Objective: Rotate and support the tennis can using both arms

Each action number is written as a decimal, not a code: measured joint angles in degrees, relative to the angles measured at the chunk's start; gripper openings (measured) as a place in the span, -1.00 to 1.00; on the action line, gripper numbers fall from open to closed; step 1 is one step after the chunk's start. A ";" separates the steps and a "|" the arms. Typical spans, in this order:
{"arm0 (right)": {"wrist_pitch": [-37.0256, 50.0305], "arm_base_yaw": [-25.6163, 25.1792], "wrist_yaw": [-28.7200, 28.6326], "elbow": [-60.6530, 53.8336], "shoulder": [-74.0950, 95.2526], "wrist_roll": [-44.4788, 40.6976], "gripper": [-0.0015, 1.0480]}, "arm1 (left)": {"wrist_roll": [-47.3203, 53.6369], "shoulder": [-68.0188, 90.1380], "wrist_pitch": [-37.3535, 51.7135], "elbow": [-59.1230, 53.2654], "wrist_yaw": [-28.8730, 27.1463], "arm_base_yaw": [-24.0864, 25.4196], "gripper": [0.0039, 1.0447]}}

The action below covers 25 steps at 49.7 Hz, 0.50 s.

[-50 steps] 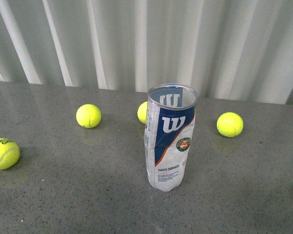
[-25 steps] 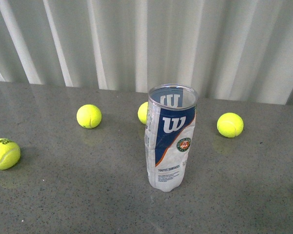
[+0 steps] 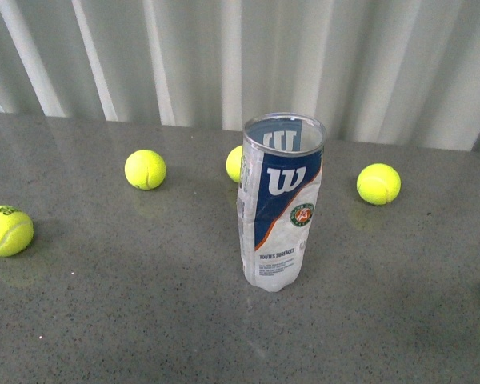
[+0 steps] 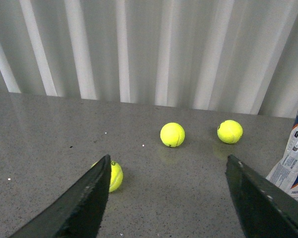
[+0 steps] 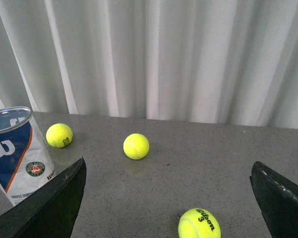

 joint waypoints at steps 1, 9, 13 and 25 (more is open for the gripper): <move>0.00 0.00 0.00 0.00 0.00 0.00 0.86 | 0.00 0.00 0.00 0.00 0.00 0.00 0.44; 0.00 0.00 0.00 0.00 0.00 0.00 0.86 | 0.02 0.00 0.00 0.00 0.00 0.00 0.90; 0.00 0.00 0.00 0.00 0.00 0.00 0.86 | 0.00 0.00 0.00 0.00 0.00 0.00 0.86; 0.00 0.00 0.00 0.00 0.00 0.00 0.86 | 0.02 0.00 0.00 0.00 0.00 0.00 0.87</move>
